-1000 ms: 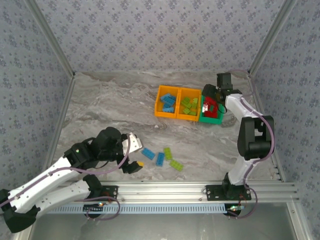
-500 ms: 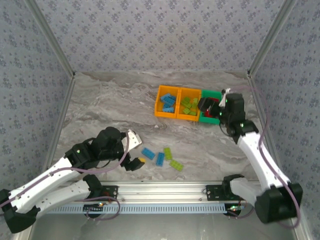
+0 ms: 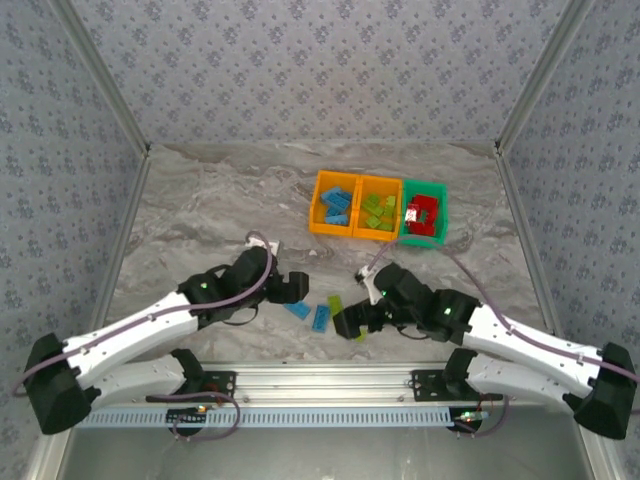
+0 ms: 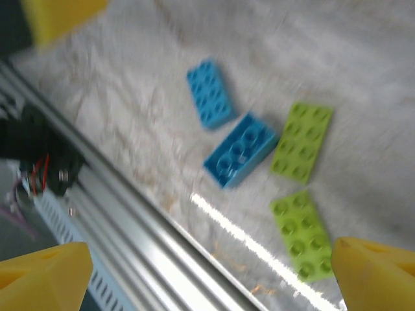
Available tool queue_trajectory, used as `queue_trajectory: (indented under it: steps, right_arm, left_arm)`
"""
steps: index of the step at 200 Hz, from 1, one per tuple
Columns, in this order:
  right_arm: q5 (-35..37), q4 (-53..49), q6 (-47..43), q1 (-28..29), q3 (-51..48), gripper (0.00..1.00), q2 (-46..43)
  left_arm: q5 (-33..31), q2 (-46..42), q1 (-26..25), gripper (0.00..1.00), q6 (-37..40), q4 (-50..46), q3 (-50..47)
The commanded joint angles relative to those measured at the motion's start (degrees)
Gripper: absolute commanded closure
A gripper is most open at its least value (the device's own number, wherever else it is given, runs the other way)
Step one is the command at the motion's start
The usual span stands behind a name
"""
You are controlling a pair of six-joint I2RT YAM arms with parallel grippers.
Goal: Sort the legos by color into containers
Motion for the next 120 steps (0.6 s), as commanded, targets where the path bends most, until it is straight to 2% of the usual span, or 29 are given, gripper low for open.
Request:
queue_trajectory:
  steps: [1,11,34,48,72,93,120]
  right_arm:
    - [3.68,-0.99,1.9,3.54,-0.6,0.02,0.28]
    - [5.37,-1.04,2.18,3.68,-0.69,0.02,0.25]
    - [8.82,-1.4,1.65,2.99,-0.65,0.01,-0.26]
    - [8.92,-1.7,1.05,1.7,-0.54,0.01,-0.99]
    - [8.02,-2.32,0.75,-0.29,-0.61,0.0,-3.08]
    - [6.66,-2.36,1.67,-1.2,-1.6,0.0,-5.62]
    - [5.2,-2.83,4.32,-2.42,-3.73,0.0,-9.66]
  left_arm:
    - [-10.68,4.06,-2.99,0.11,-28.82,-2.29,-0.74]
    - [-12.29,6.5,-5.14,0.12,-34.59,-2.65,-0.53]
    - [-15.87,13.25,-10.19,0.12,-42.08,-6.01,3.54]
    - [-15.02,17.9,-11.43,0.12,-46.59,-9.32,6.45]
    - [-9.72,24.26,-11.46,0.11,-49.73,-6.29,6.97]
    - [-9.07,27.65,-11.21,0.13,-51.26,-3.83,6.4]
    - [-8.83,30.98,-10.73,0.23,-51.29,-4.75,6.95]
